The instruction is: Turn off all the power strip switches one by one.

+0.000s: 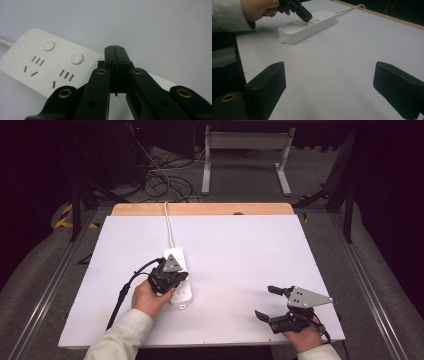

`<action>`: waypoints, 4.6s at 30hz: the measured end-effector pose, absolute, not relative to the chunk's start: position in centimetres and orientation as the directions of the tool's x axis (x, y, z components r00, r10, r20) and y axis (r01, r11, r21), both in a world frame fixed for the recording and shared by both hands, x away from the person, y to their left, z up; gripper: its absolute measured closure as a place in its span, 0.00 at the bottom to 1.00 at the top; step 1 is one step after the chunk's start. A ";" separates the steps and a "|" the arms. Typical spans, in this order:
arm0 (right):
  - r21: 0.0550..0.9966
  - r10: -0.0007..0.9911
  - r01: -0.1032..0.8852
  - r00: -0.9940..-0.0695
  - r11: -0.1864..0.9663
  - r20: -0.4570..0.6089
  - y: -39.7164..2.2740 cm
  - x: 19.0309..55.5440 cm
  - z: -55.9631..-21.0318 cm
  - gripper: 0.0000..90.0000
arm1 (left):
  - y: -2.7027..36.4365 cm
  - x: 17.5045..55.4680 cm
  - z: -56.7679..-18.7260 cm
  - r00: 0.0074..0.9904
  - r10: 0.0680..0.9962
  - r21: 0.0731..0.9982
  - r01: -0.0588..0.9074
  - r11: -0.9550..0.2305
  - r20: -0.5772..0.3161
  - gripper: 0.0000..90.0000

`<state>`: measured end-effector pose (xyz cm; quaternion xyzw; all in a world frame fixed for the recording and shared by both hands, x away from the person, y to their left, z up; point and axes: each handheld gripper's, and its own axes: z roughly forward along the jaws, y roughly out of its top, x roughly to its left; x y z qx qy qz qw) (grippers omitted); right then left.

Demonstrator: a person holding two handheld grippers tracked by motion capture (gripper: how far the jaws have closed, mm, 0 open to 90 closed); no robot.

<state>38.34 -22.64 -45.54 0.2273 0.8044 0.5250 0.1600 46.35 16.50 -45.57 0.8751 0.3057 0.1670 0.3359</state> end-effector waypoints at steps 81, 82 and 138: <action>0.916 0.529 0.203 -0.848 0.346 -0.011 -22.6 38.3 -45.6 0.13 | 17.6 47.5 -43.3 0.712 0.700 0.744 0.442 -0.501 0.048 1.00; 0.916 0.529 0.203 -0.848 0.346 -0.012 -22.6 38.3 -45.6 0.13 | 17.6 47.9 -43.4 0.722 0.690 0.735 0.445 -0.511 0.042 1.00; 0.916 0.524 0.201 -0.852 0.347 -0.012 -22.6 38.2 -45.7 0.13 | 16.7 49.4 -45.9 0.693 0.709 0.683 0.455 -0.572 0.132 1.00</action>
